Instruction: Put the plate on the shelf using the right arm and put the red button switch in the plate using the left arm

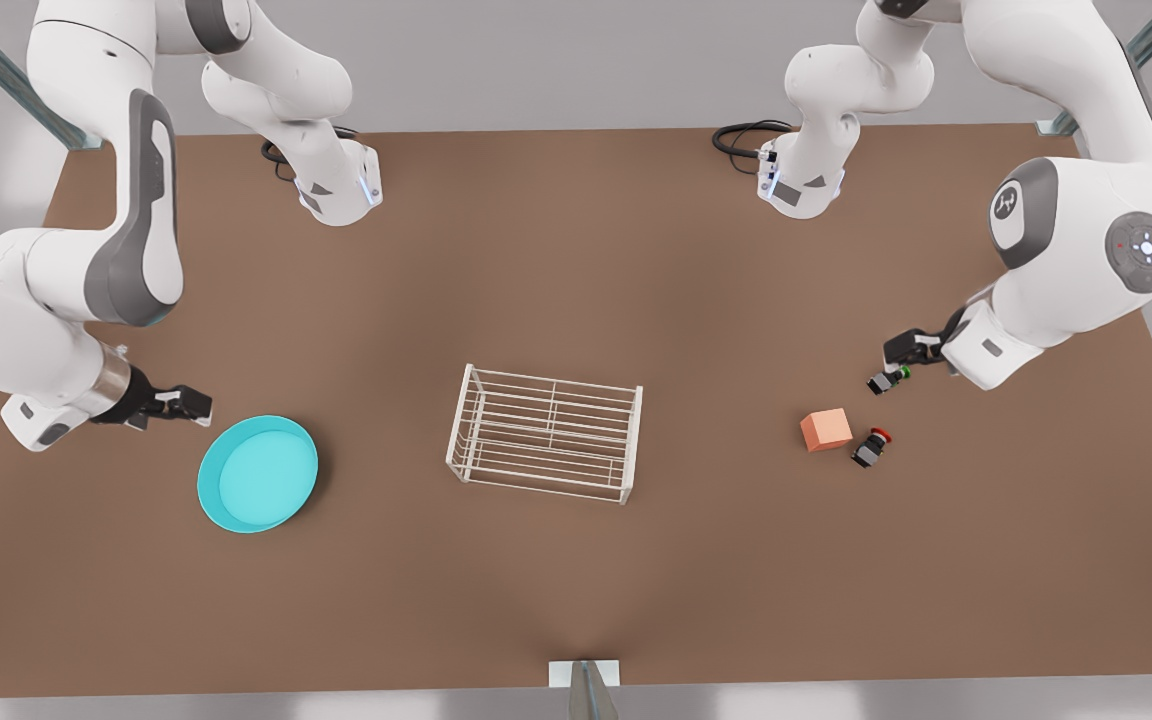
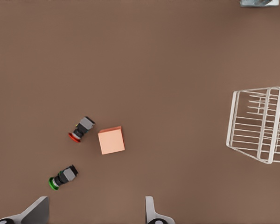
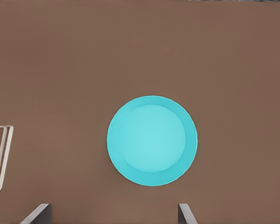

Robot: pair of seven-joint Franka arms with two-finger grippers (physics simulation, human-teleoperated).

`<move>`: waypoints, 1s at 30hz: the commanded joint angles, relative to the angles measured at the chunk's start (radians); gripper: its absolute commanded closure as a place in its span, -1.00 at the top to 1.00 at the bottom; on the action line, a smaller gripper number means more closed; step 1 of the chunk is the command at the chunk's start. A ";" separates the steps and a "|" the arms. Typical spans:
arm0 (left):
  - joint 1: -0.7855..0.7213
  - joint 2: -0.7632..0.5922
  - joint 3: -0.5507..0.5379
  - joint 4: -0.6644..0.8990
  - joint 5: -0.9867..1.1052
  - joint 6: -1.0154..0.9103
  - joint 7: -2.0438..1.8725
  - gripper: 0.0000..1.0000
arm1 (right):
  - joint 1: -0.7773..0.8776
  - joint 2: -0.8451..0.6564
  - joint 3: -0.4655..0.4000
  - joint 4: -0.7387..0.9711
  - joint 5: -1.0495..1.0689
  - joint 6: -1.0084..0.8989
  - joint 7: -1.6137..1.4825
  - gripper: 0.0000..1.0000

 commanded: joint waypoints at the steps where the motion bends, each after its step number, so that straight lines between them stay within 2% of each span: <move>1: 0.000 -0.001 0.001 0.000 -0.007 0.054 0.039 1.00 | 0.004 0.001 0.001 -0.001 0.001 0.026 -0.026 1.00; 3: 0.000 -0.002 -0.001 0.000 -0.010 0.025 0.042 1.00 | 0.010 0.018 0.003 -0.014 0.002 0.008 -0.028 1.00; 5: -0.004 -0.021 -0.022 -0.026 -0.006 -0.041 0.050 1.00 | -0.053 0.063 -0.003 -0.050 0.004 0.023 -0.028 1.00; 8: -0.007 -0.021 -0.050 -0.028 0.001 -0.081 0.029 1.00 | -0.153 0.066 -0.005 -0.157 0.073 0.117 -0.072 1.00; 9: -0.007 -0.019 -0.050 -0.020 -0.001 -0.081 0.029 1.00 | -0.168 0.054 -0.005 -0.217 0.091 0.199 -0.100 1.00; 15: 0.042 -0.012 -0.027 -0.025 -0.004 -0.078 0.035 1.00 | -0.231 0.162 -0.006 -0.206 0.229 0.390 -0.129 1.00; 21: 0.040 -0.010 -0.027 -0.025 -0.004 -0.073 0.030 1.00 | -0.229 0.314 -0.003 -0.105 0.217 0.414 -0.224 1.00; 24: 0.042 -0.010 -0.027 -0.025 -0.004 -0.073 0.029 1.00 | -0.228 0.350 0.000 -0.105 0.203 0.417 -0.324 0.92; 30: 0.040 -0.010 -0.027 -0.025 -0.004 -0.073 0.029 1.00 | -0.228 0.397 0.000 -0.106 0.153 0.417 -0.416 0.89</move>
